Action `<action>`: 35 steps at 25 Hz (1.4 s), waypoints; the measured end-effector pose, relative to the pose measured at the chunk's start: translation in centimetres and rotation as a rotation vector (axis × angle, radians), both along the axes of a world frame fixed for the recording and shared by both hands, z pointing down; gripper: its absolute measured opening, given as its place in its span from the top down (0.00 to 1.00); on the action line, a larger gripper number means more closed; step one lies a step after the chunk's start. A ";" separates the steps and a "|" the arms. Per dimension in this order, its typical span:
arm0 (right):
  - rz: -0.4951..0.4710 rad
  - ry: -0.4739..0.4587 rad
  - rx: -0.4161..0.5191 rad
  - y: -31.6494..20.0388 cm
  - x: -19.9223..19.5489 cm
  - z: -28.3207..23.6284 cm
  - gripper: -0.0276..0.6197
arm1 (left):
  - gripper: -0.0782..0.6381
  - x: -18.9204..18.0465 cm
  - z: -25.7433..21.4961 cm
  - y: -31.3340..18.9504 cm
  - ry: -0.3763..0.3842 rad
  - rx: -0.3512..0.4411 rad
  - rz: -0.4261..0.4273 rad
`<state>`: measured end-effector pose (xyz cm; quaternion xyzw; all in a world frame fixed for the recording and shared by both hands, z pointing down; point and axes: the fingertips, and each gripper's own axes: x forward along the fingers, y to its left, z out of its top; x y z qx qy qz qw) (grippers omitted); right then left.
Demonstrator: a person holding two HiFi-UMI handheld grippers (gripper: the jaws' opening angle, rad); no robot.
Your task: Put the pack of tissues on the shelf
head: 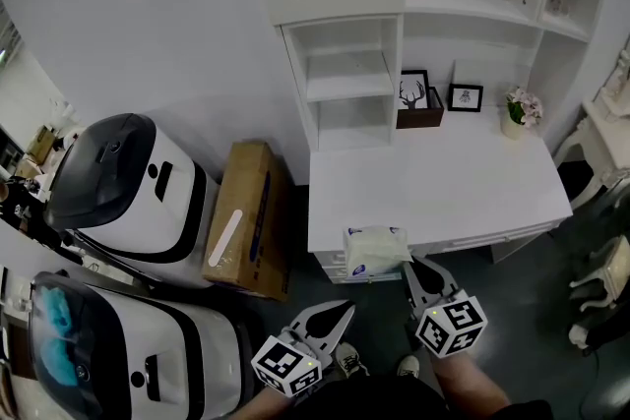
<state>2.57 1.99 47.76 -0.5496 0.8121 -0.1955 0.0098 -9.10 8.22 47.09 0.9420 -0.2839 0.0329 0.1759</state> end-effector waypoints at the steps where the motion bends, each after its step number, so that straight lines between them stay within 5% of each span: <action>1: 0.006 0.000 0.001 -0.1 -0.1 0.0 0.95 | 0.89 -0.1 0.0 -0.2 0.000 0.002 0.005; 18: 0.056 0.018 0.004 -1.3 -3.1 0.0 0.95 | 0.89 -3.4 0.3 -2.0 0.033 0.004 0.046; 35: 0.005 0.016 0.007 -3.1 -4.0 -0.1 0.95 | 0.89 -5.0 0.1 -2.8 0.030 0.008 -0.035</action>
